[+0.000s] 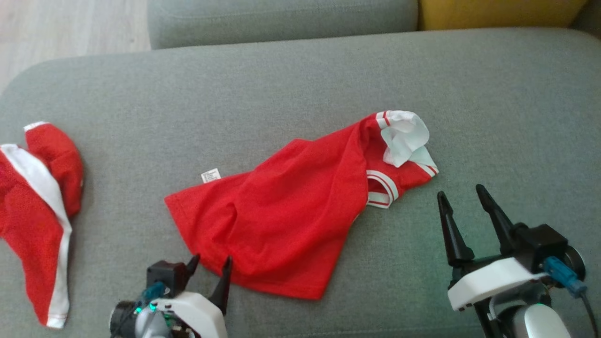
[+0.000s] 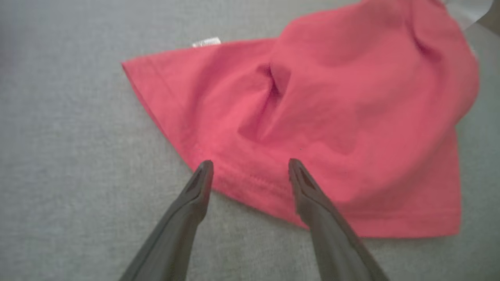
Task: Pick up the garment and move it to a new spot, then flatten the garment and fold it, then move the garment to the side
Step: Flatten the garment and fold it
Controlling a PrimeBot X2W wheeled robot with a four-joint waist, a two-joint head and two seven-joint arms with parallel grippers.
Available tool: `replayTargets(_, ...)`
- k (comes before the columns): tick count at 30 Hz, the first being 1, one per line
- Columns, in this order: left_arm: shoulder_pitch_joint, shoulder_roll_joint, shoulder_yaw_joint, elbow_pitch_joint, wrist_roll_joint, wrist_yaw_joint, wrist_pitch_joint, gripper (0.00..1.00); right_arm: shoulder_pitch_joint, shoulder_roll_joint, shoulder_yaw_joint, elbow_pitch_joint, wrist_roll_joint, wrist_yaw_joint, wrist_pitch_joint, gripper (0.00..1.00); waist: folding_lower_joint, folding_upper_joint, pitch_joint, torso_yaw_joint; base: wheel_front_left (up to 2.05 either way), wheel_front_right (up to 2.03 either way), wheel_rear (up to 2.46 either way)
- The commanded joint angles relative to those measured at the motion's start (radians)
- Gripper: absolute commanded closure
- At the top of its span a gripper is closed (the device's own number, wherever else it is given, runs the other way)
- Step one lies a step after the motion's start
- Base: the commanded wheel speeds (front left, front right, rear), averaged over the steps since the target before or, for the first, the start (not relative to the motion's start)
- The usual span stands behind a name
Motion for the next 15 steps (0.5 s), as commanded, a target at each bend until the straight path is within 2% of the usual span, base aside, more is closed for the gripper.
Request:
replayTargets(1, -0.057, -0.001, 0.025, -0.001, -0.008, -0.007, 0.002, 0.00, -0.043, -0.004, 0.028, -0.028, 0.010, 0.008, -0.014, 0.00, 0.0000, 0.0000, 0.013, -0.010, 0.00, 0.00, 0.00)
replayTargets(2, -0.064, -0.008, 0.023, 0.020, -0.017, -0.014, 0.007, 0.00, -0.045, -0.004, 0.028, -0.025, 0.013, 0.008, -0.015, 0.00, 0.0000, 0.0000, 0.017, -0.012, 0.00, 0.00, 0.00)
replayTargets(3, -0.070, -0.012, 0.017, 0.041, -0.022, -0.022, 0.017, 0.17, -0.046, -0.004, 0.027, -0.023, 0.017, 0.008, -0.017, 0.00, 0.0000, 0.0000, 0.020, -0.014, 0.00, 0.00, 0.00)
replayTargets(4, -0.078, -0.014, 0.013, 0.055, -0.022, -0.027, 0.018, 0.69, -0.046, -0.004, 0.027, -0.020, 0.018, 0.008, -0.019, 0.00, 0.0000, 0.0000, 0.022, -0.015, 0.00, 0.00, 0.00)
replayTargets(5, -0.085, -0.016, 0.009, 0.068, -0.021, -0.031, 0.017, 1.00, -0.047, -0.004, 0.026, -0.018, 0.020, 0.008, -0.021, 0.00, 0.0000, 0.0000, 0.024, -0.016, 0.00, 0.00, 0.00)
replayTargets(10, -0.114, -0.010, 0.000, 0.087, -0.004, -0.033, -0.022, 1.00, -0.053, -0.004, 0.023, -0.008, 0.029, 0.008, -0.028, 0.00, 0.0000, 0.0000, 0.029, -0.017, 0.00, 0.00, 0.00)
replayTargets(15, -0.135, 0.002, -0.017, 0.018, 0.020, -0.040, -0.058, 1.00, -0.054, -0.004, 0.007, -0.004, 0.034, 0.008, -0.035, 0.00, 0.0000, 0.0000, 0.030, -0.003, 0.00, 0.00, 0.00)
